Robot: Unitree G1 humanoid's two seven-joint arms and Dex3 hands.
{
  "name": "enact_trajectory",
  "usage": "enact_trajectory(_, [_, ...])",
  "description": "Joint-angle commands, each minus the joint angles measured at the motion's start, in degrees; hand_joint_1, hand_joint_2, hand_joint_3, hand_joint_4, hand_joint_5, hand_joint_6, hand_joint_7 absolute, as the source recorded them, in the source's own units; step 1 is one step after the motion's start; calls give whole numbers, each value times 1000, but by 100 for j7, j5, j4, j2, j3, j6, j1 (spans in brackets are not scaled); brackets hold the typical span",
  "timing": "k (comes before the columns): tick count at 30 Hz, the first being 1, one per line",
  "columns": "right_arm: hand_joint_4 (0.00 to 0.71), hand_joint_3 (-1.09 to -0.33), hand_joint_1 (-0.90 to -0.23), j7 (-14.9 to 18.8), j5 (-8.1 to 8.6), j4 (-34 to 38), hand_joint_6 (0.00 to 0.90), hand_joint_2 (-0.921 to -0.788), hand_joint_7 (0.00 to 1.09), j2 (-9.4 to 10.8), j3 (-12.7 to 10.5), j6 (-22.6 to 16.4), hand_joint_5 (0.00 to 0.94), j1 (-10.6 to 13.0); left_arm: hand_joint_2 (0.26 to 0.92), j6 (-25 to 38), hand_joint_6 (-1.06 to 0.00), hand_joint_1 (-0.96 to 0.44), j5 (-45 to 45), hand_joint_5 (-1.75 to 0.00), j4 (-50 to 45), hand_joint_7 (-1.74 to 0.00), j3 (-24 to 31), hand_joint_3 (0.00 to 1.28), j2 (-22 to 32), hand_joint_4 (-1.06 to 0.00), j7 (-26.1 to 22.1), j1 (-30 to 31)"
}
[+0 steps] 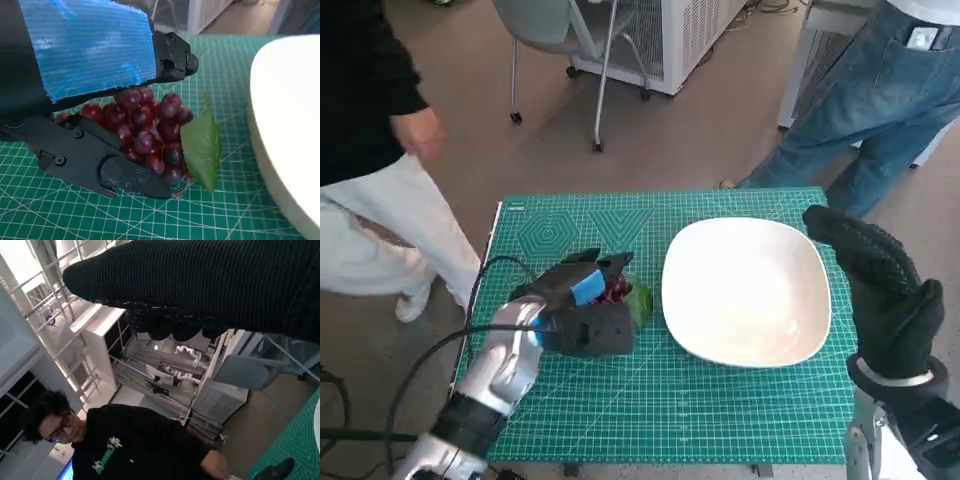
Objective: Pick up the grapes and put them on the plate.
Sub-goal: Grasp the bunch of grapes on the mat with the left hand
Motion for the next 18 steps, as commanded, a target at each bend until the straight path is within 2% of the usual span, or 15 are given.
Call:
enact_trajectory(1, [370, -609, -569, 38, 39, -14, 85, -921, 549, -14, 14, 95, 0, 122, 748, 13, -225, -439, 71, 0, 460, -7, -140, 0, -150, -36, 120, -295])
enact_trajectory(18, [363, -611, -574, 44, 72, -184, 80, -921, 556, -15, 38, 276, 0, 191, 742, -3, -223, -399, 123, -3, 2169, -2, -526, 0, -609, -41, 440, -1078])
